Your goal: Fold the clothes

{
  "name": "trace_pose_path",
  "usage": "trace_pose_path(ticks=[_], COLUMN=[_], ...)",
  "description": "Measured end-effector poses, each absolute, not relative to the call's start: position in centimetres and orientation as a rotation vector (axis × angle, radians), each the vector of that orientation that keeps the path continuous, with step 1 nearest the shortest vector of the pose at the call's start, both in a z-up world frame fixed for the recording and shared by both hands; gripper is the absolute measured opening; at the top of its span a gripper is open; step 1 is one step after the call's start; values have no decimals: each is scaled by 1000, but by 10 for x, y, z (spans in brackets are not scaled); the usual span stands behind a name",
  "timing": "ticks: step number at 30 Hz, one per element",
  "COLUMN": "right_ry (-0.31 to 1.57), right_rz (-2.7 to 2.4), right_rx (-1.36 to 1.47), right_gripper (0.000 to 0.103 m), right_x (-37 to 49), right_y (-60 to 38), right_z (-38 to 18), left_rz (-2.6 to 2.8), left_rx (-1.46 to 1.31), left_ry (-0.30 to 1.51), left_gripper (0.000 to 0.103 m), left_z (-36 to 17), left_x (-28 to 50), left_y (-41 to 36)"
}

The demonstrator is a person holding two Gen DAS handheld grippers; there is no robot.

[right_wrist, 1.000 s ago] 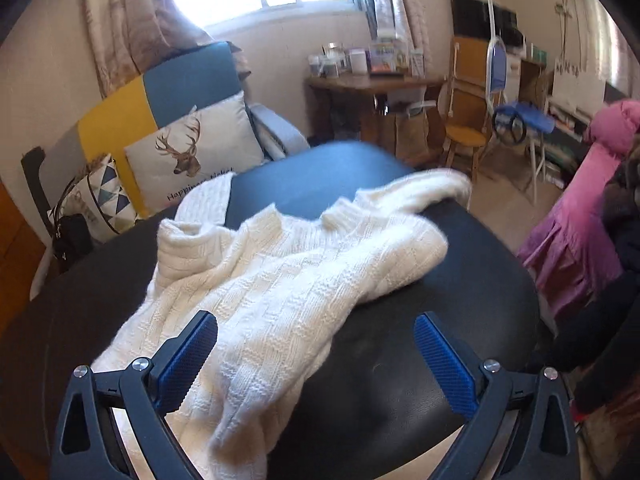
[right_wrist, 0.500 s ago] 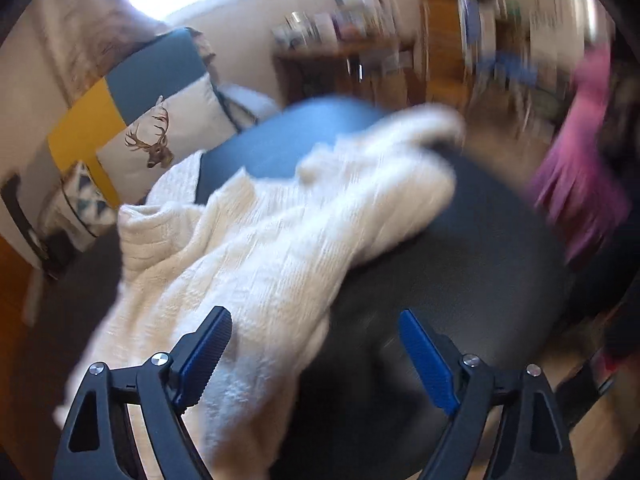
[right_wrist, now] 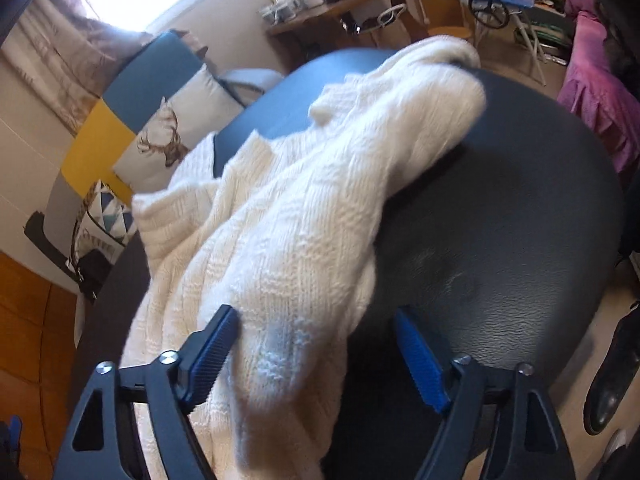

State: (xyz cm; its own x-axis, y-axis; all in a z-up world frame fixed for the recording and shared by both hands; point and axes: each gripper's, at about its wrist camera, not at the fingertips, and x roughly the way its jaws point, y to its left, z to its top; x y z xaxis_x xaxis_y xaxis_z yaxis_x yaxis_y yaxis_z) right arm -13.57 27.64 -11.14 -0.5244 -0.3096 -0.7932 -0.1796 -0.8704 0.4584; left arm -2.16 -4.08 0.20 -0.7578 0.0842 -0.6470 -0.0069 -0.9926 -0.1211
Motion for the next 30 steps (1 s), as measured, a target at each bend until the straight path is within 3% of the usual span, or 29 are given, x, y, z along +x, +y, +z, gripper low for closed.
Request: trace_pose_path(ticks=[2,4,10,13,15,18,20,22,23,24,28,30], right_ry=[-815,-836,-599,-208,149,332,347,29,-158,-336,-512,-481], right_rz=[-2526,-2505,-2630,-2813,-2954,-3104,-3184,-3081,-2997,-2904,-2617,-2518], right_rx=[1508,1516,1488,1463,1399,1363,1385,1413,1411,1404,1320,1280], right_gripper=[52,46,22,8,7,1,2,13,25,26,31,33], right_x=[-139,-140,-134,-137,-137,-142,-148,-147,-142,-137,-114,-111], right_y=[276,276,267,255,246,264,286,312,320,327,304,276], right_z=[-120,-123,-106,-87,-70,-48,-36,-28,-28,-28,-35,-34], left_rz=[2892,2892,2867,2897,2930,2942,2921,2915,2935,2943,2934,2917], left_rx=[-1091,-1104,-1138,-1136,-1115,-1107,-1131,-1150,-1153,-1151,-1140,-1136], left_ry=[-168,-161,-173,-140,-80,-52,-116,-162,-156,-152,-138,-129], left_gripper=[103,103,103,103,103,103,103,103,103,103,103,103], left_z=[-2,-5,-13,-16,-17,-22,-24,-25,-25,-24,-23,-24], left_x=[-21,-20,-19,-16,-12,-8,-7,-6,-5,-4,-3,-9], left_y=[-38,-36,-33,-33,-32,-35,-43,-50,-52,-53,-54,-53])
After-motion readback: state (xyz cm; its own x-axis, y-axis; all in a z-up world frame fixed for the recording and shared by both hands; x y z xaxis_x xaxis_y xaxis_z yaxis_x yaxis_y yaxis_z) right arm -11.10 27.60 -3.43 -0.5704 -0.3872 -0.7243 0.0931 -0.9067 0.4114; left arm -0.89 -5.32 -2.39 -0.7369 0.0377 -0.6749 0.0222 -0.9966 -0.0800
